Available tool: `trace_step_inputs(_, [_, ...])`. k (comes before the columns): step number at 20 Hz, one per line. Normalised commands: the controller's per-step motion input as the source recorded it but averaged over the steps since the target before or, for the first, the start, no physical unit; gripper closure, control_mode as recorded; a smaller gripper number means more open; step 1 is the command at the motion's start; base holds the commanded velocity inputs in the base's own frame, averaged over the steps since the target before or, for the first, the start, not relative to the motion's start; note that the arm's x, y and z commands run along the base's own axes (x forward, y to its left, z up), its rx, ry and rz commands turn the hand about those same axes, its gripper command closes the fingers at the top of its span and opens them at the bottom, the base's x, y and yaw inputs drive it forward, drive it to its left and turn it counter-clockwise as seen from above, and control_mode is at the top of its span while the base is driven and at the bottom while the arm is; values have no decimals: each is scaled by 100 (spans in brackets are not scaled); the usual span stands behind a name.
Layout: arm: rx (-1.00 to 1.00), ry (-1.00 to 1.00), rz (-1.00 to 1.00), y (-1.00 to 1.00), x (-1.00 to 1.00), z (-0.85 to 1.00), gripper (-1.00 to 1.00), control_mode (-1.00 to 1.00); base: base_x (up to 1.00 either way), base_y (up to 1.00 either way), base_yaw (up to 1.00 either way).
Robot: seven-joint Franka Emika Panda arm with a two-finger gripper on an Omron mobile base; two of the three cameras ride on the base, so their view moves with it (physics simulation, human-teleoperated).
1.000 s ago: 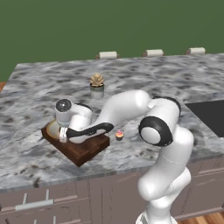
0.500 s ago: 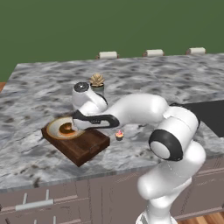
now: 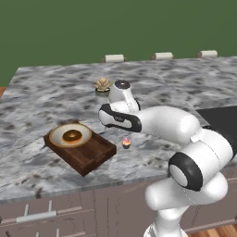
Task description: Place the bowl with donut and the cupcake onto the tray.
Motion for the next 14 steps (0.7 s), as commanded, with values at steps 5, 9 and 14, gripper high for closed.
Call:
trace_step_inputs(5, [12, 2, -9, -70, -12, -2, -100, -100, 0, 0, 0])
trace_step_inputs(9, [0, 3, -2, -12, 0, -8, -100, -100, 0, 0, 0])
trace_step_inputs(14, [0, 3, -5, -37, 0, -28, -100, -100, 0, 0, 0])
